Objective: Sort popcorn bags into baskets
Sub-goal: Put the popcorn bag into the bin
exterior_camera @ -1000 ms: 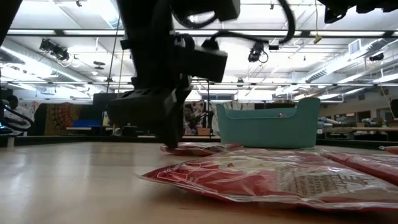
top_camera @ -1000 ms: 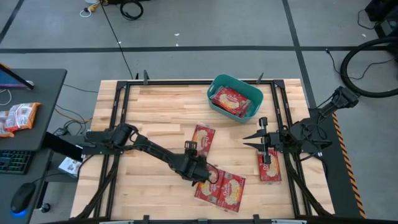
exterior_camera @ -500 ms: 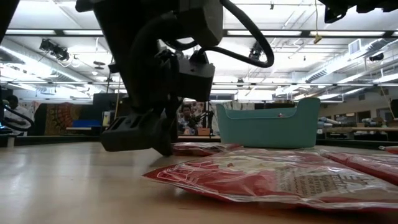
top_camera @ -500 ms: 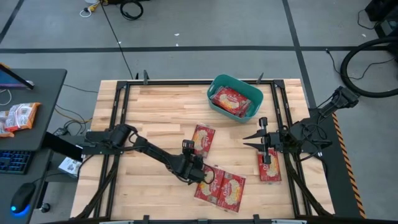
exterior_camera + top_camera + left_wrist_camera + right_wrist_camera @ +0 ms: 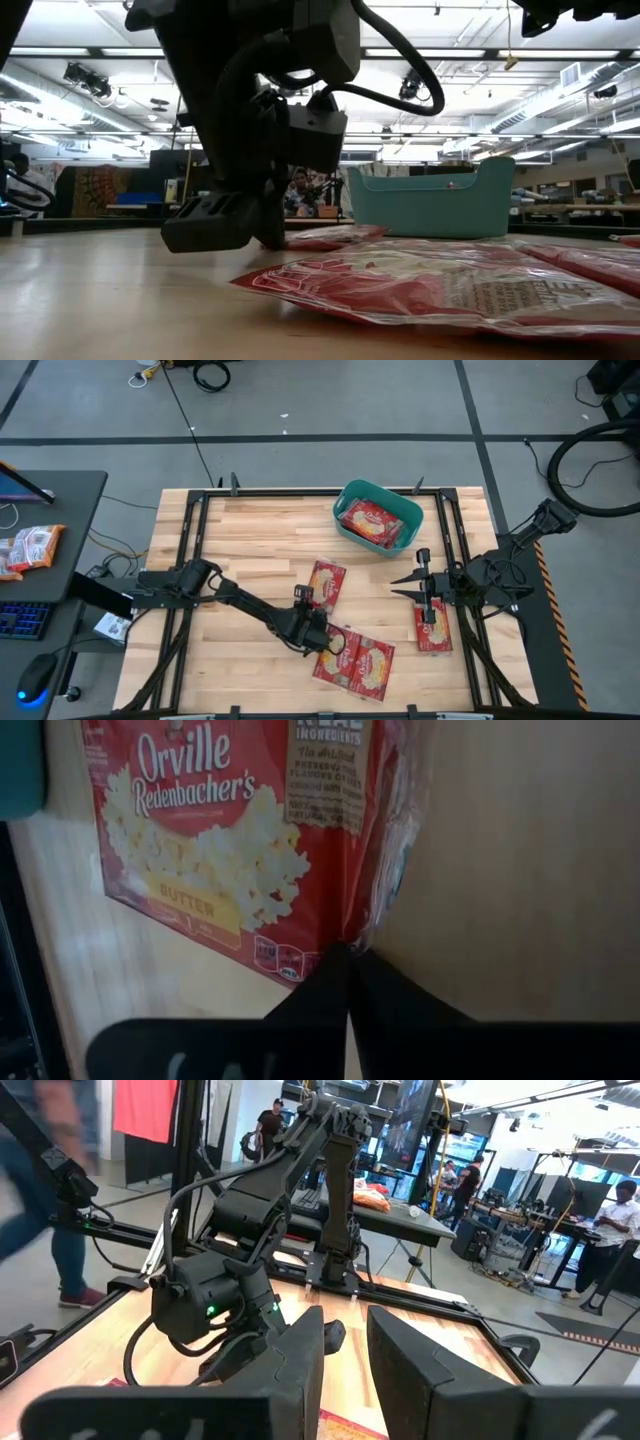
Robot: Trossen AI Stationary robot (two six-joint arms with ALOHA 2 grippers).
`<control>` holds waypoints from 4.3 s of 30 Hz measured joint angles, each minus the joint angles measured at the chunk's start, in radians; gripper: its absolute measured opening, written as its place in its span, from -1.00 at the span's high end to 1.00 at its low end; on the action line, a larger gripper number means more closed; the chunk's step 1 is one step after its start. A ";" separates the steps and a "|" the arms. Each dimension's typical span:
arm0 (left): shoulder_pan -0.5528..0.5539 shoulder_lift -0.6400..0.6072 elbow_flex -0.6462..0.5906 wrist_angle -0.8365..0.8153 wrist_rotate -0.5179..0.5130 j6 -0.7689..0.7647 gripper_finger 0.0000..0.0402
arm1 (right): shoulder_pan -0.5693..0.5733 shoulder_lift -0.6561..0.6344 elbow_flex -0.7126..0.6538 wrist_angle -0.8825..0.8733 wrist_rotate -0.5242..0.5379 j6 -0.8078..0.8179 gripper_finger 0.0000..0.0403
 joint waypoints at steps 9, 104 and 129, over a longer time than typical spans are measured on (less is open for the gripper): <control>0.042 -0.104 0.053 -0.023 0.063 0.008 0.98 | 0.000 0.000 0.000 0.000 0.000 0.000 0.57; 0.142 -0.485 -0.139 0.182 0.075 0.087 0.46 | -0.258 0.662 0.213 -0.102 0.257 0.223 0.84; 0.144 -0.830 -0.658 0.878 0.141 0.298 0.46 | -0.648 0.944 0.912 -1.249 0.301 0.718 0.83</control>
